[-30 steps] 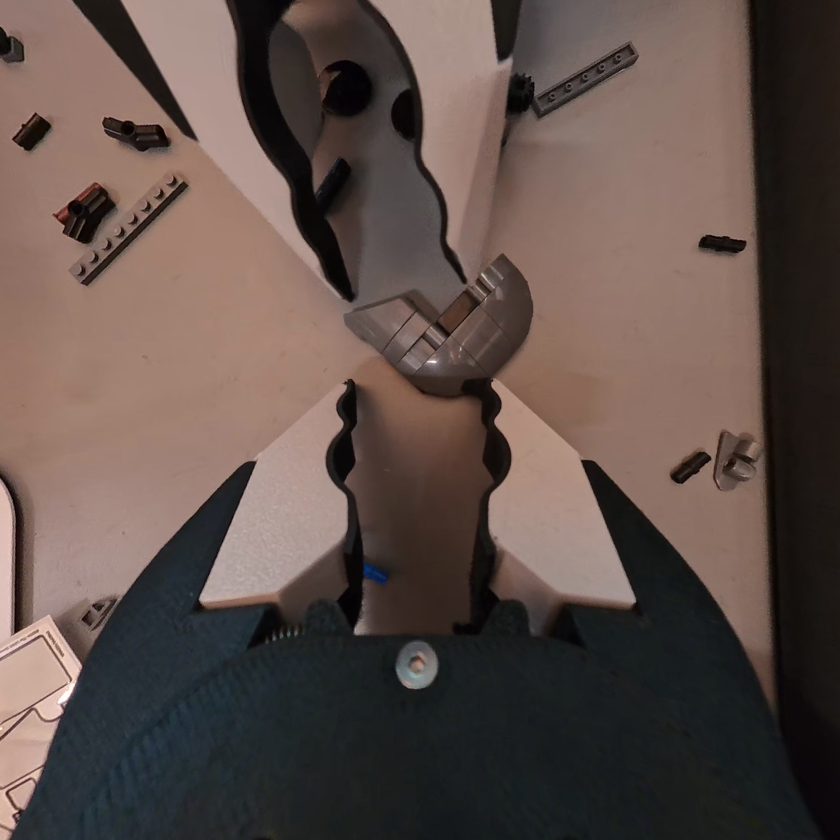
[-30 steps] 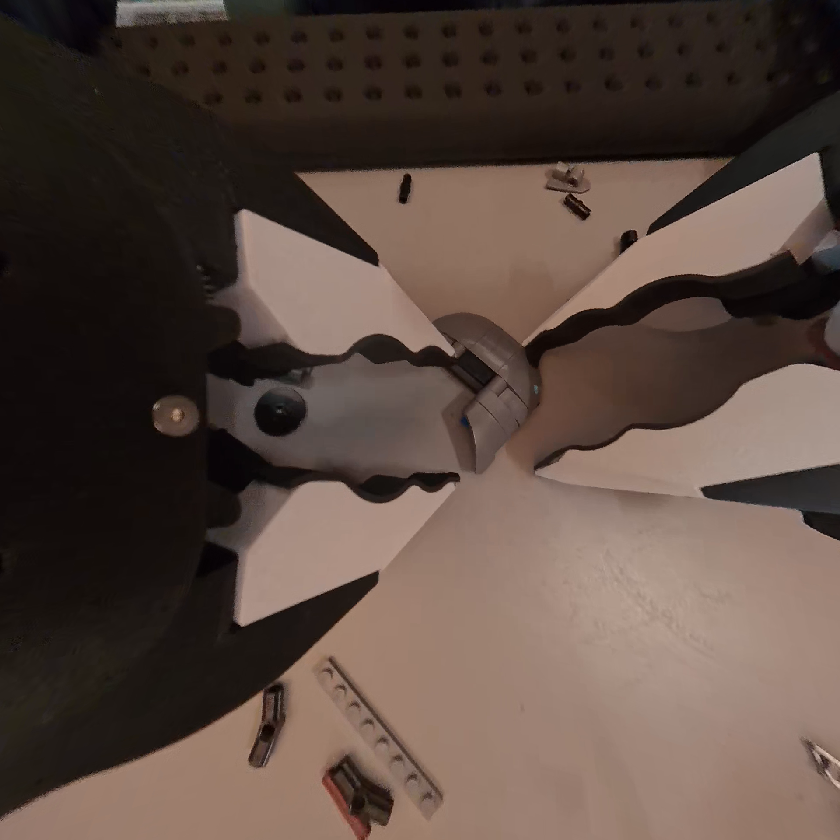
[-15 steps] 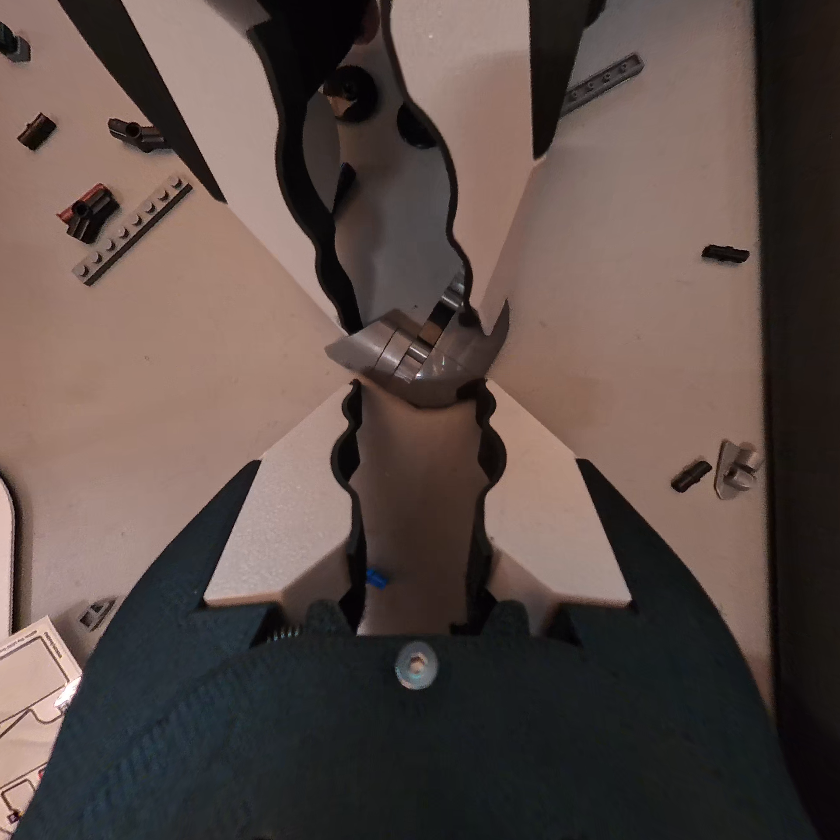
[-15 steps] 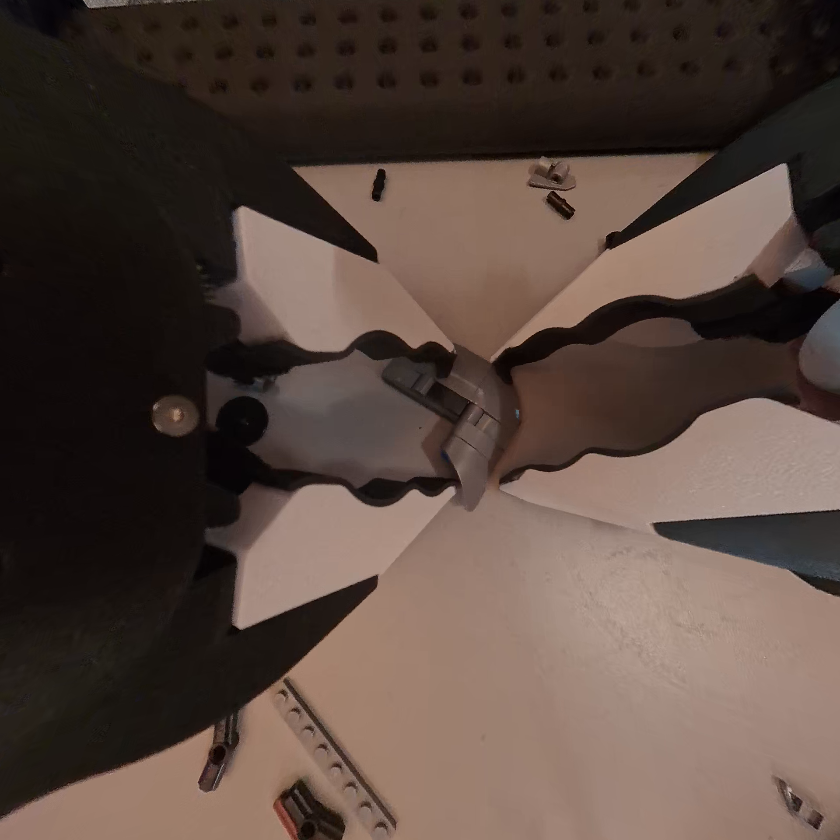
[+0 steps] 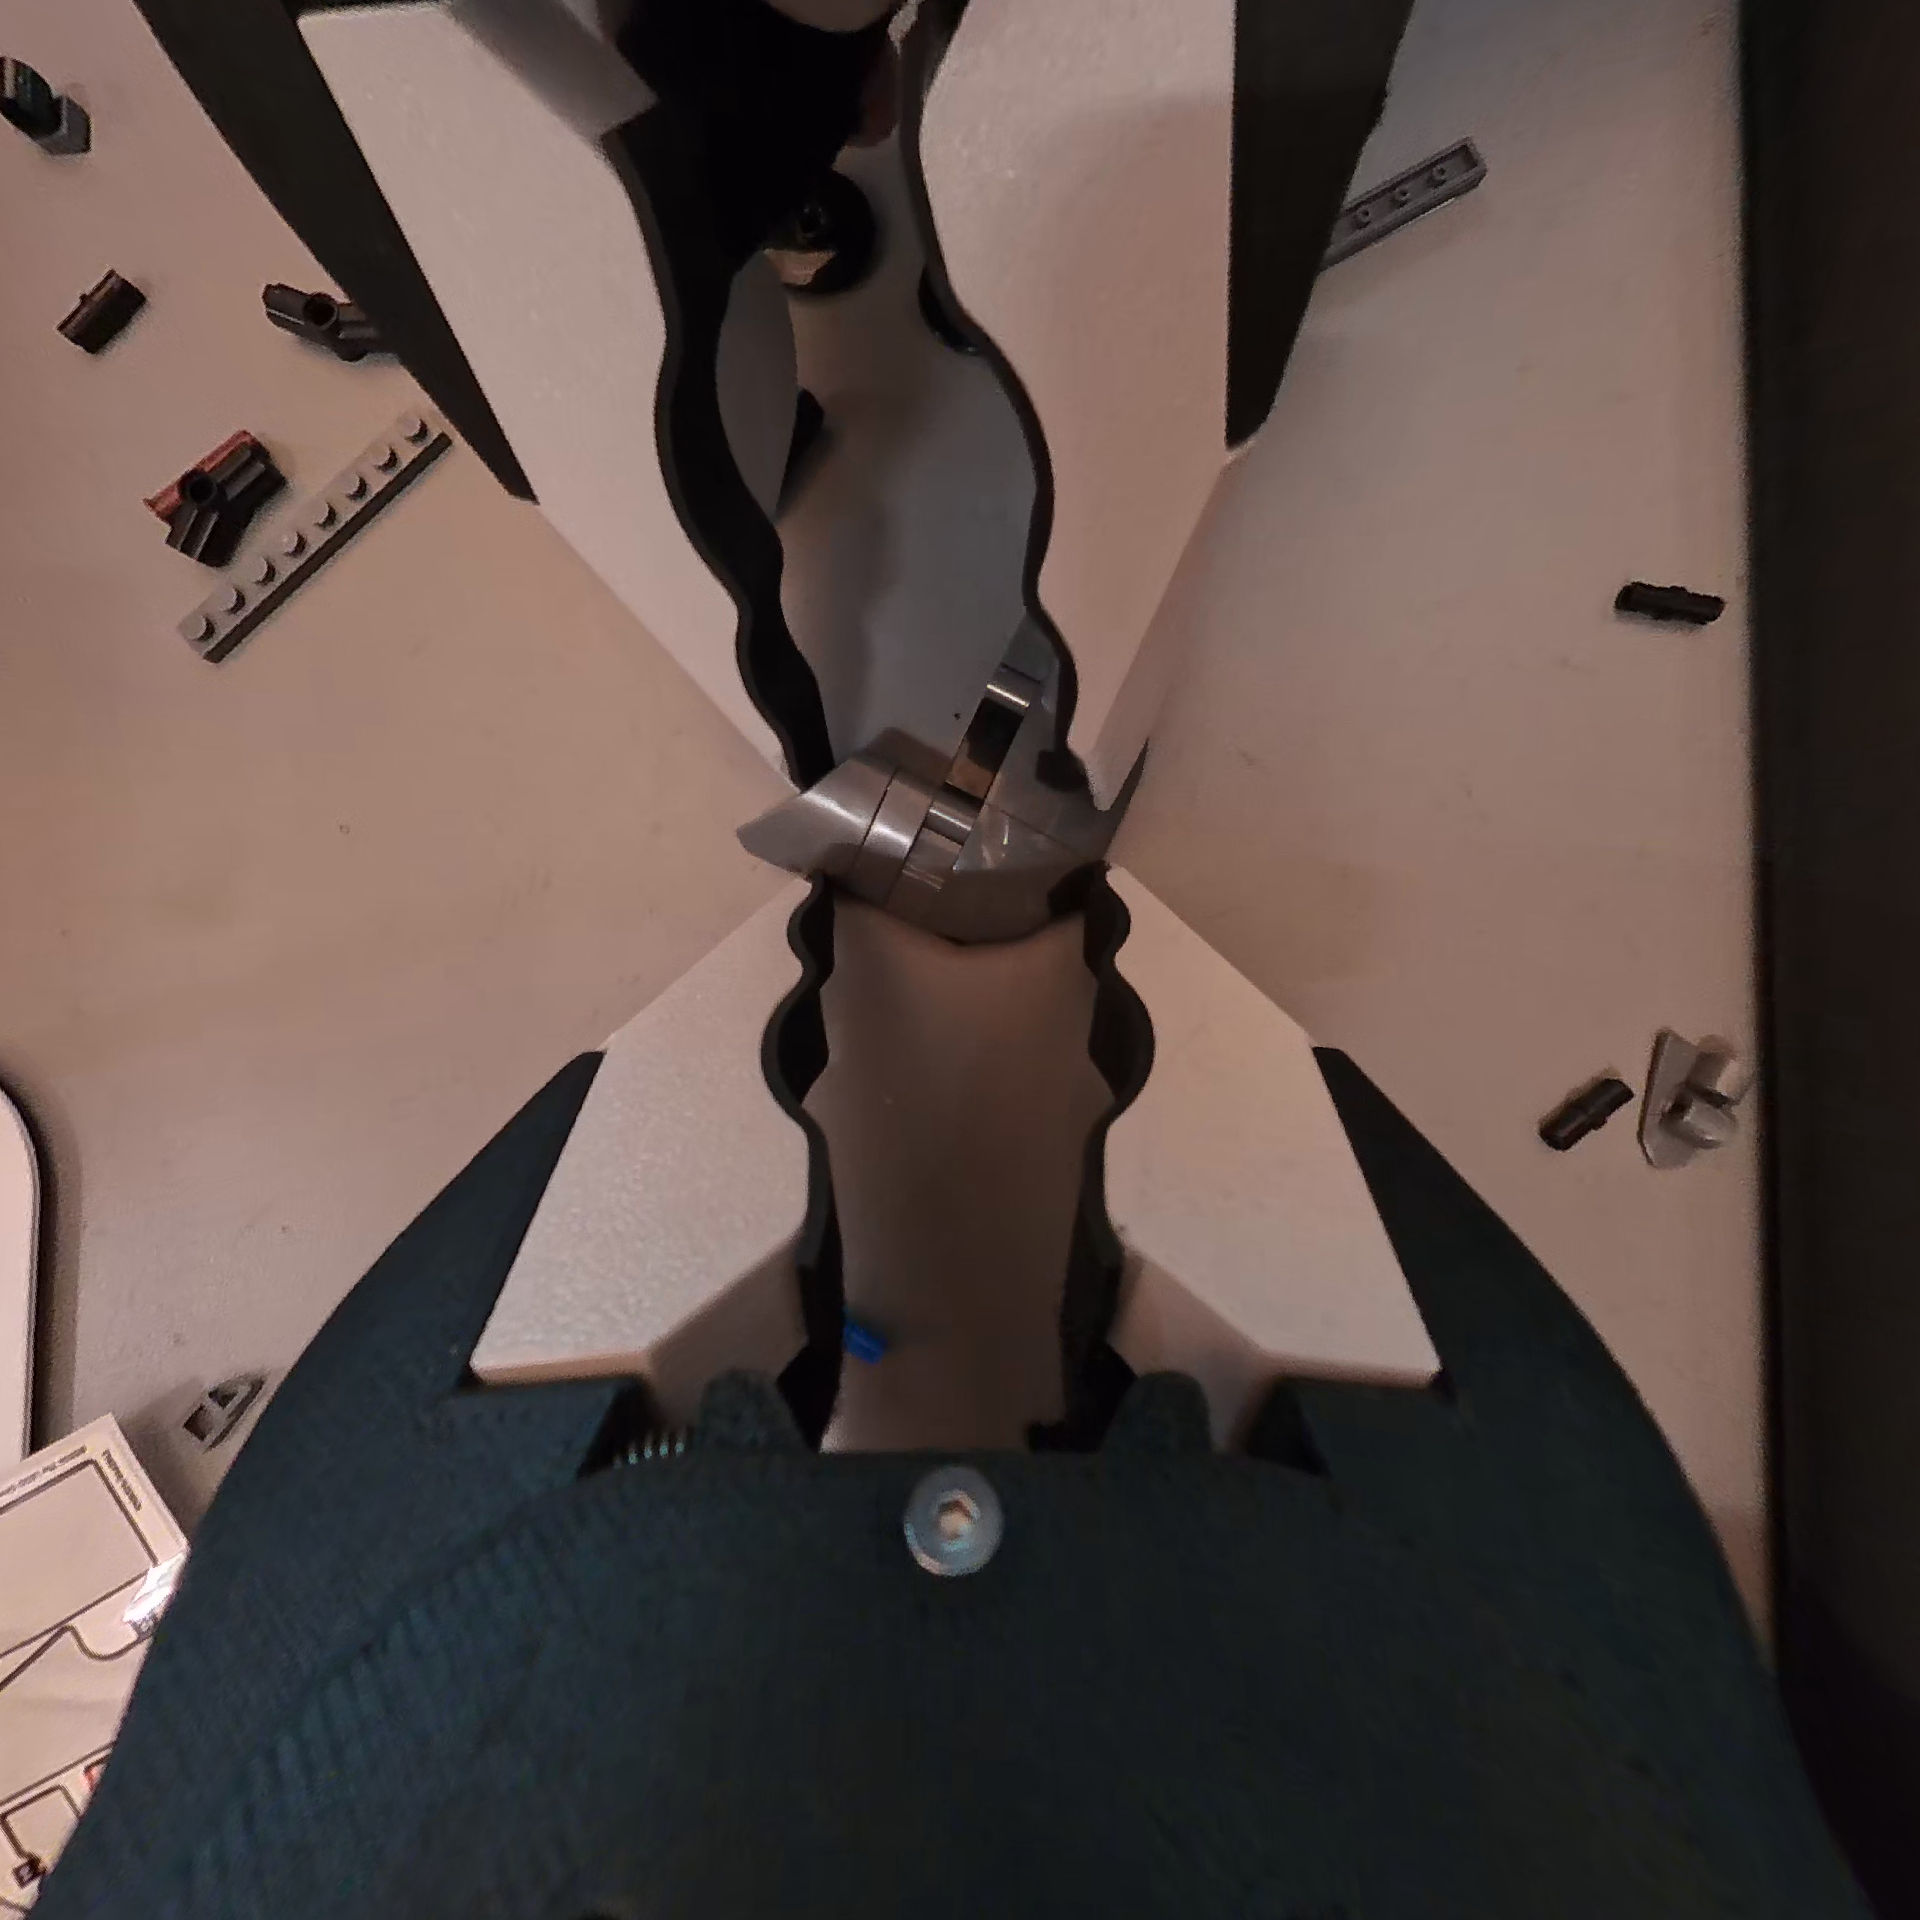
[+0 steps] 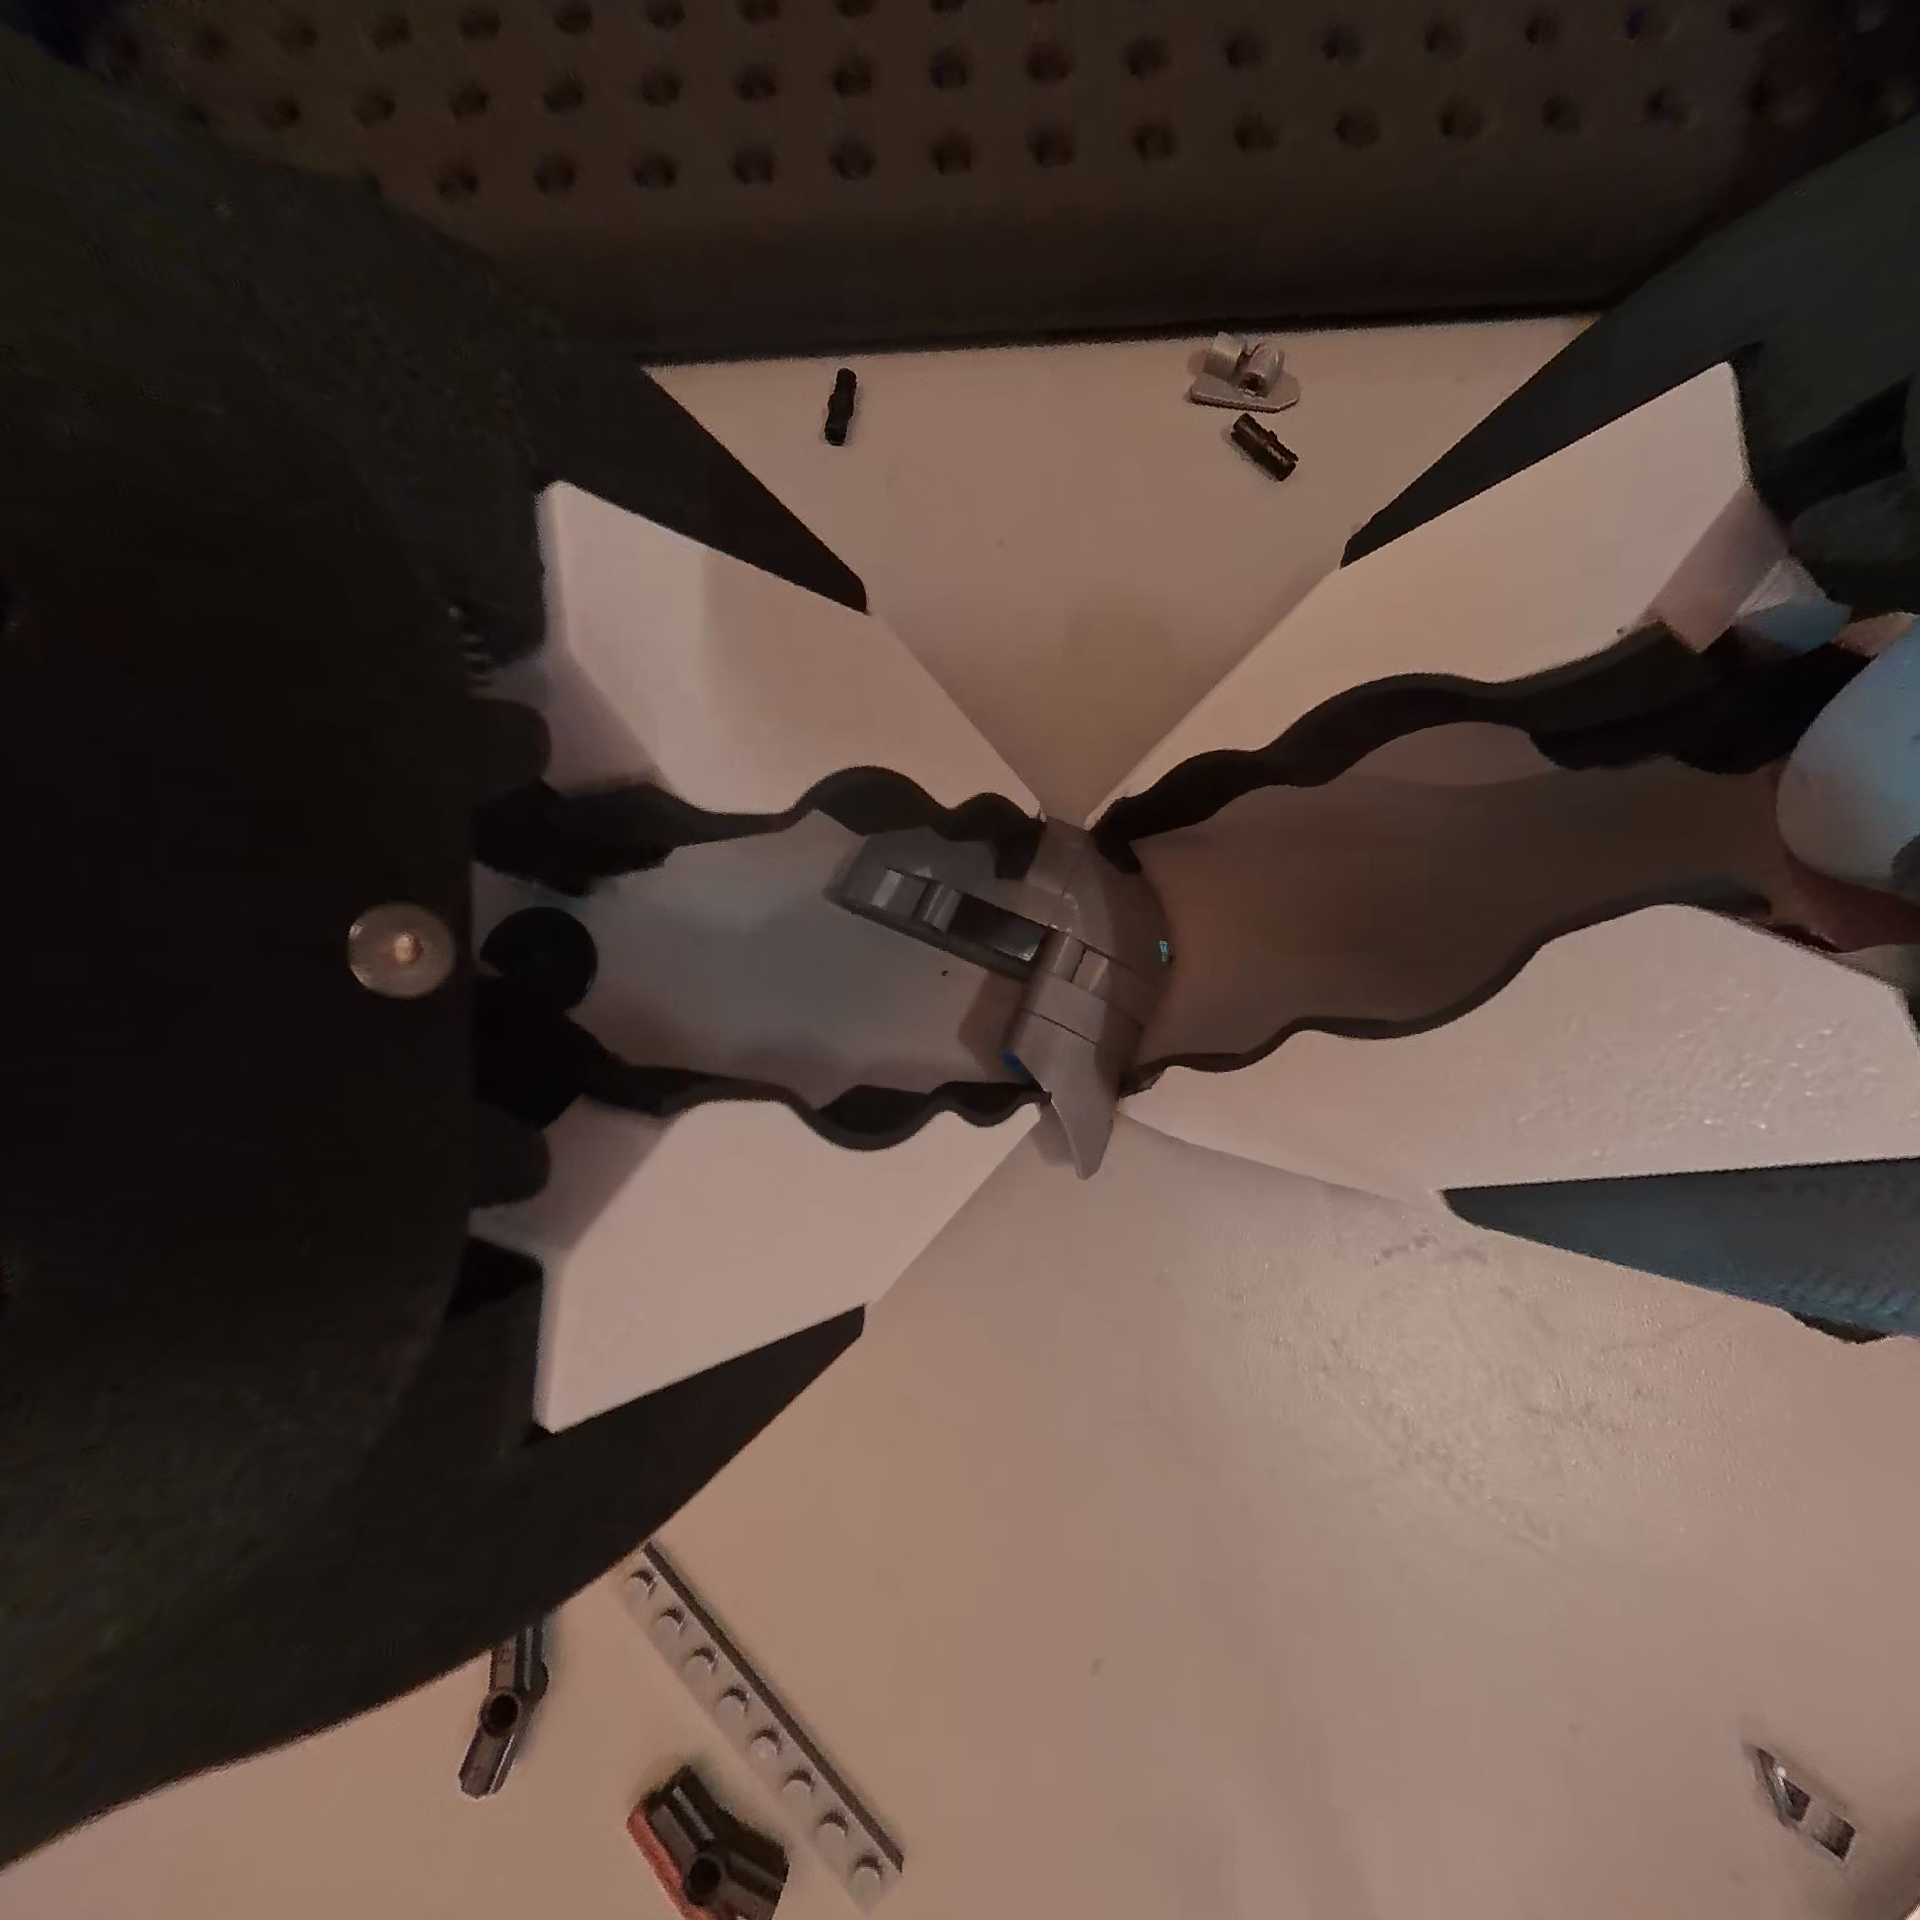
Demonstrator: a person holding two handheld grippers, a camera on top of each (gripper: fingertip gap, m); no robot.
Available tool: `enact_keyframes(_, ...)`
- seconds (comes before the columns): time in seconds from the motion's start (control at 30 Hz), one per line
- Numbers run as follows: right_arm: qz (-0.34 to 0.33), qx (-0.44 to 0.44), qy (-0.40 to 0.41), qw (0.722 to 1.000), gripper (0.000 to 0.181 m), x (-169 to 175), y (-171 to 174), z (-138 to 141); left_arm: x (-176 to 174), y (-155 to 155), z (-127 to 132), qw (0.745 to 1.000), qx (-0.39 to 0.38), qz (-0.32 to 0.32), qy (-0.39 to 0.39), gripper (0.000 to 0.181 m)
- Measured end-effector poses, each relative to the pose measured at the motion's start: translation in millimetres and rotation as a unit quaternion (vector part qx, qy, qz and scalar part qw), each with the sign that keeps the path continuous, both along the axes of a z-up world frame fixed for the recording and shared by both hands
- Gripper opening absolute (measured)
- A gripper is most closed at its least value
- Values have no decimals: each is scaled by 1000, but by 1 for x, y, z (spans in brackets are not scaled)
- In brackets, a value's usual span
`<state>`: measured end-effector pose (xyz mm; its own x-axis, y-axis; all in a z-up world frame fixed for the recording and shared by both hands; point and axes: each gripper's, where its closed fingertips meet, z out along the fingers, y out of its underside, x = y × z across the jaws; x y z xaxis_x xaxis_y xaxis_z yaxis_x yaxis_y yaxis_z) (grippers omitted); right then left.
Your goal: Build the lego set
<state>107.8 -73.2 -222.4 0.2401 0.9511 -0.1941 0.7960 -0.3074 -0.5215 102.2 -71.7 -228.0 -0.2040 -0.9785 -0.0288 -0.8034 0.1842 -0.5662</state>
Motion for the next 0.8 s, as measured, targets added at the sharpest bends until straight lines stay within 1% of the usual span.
enact_keyframes(0.8,1,5,14,1000,37,-3,0,4,1,-3,1,1000,-8,-4,-1,45)
